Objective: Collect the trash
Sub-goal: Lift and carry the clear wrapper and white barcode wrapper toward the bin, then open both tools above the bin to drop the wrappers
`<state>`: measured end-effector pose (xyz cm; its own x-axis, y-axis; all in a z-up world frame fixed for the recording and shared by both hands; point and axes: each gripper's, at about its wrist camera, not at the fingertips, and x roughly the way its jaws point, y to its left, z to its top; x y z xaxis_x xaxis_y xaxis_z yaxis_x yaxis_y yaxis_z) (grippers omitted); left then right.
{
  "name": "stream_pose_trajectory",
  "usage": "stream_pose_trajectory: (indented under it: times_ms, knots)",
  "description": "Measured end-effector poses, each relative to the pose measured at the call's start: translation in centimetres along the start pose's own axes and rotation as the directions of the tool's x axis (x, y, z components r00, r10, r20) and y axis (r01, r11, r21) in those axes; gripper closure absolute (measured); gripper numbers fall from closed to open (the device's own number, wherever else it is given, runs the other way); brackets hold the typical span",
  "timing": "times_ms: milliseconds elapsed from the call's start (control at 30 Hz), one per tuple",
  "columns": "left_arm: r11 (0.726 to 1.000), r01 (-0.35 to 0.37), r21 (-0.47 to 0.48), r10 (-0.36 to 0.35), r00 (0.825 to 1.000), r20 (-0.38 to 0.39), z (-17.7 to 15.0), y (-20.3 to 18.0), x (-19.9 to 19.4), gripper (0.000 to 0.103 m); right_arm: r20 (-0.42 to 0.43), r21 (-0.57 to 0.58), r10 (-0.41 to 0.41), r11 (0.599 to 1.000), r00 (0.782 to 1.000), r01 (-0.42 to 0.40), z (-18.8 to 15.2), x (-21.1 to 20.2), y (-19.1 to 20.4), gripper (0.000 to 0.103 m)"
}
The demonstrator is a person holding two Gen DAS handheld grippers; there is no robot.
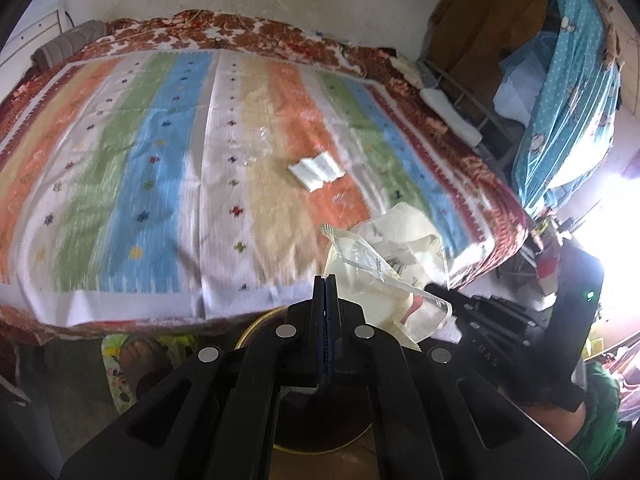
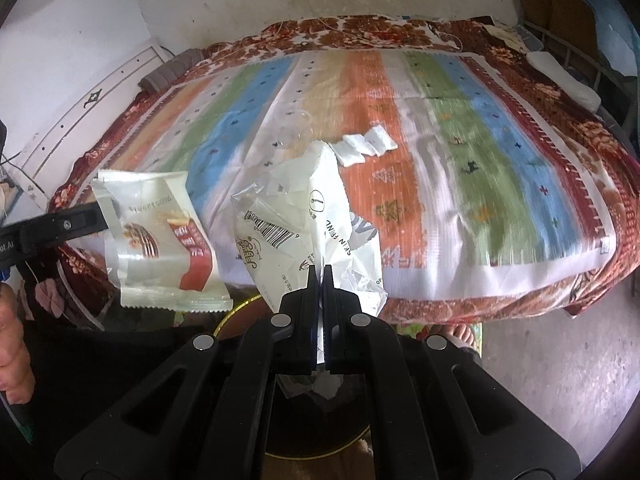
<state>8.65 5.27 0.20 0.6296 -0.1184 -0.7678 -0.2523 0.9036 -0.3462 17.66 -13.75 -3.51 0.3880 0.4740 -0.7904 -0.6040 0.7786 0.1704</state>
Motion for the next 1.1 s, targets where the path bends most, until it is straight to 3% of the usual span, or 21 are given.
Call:
stream_pose_trajectory:
  times_ms: [300, 633, 1100]
  knots:
    - [0.998, -0.056, 0.017, 0.057, 0.997, -0.059, -1.9, -0.2, 1.2, 0.103, -0.046, -0.006, -0.01, 1.0, 0.999, 0.01, -1.9, 0.8, 0.5, 0.102]
    - [0.99, -0.102, 0.092, 0.116, 0.98, -0.161, -3.6, -1.6, 3.9, 0.103, -0.143, -0.006, -0.041, 0.999, 0.989, 0.041, -4.4, 3.5, 1.2, 0.102]
    - [0.981, -0.137, 0.135, 0.173, 0.935, -0.31, -5.4, -2.2, 7.9, 0.103, -0.283, 0.072, 0.001, 0.997, 0.959, 0.02, -6.0, 6.8, 0.5, 0.102]
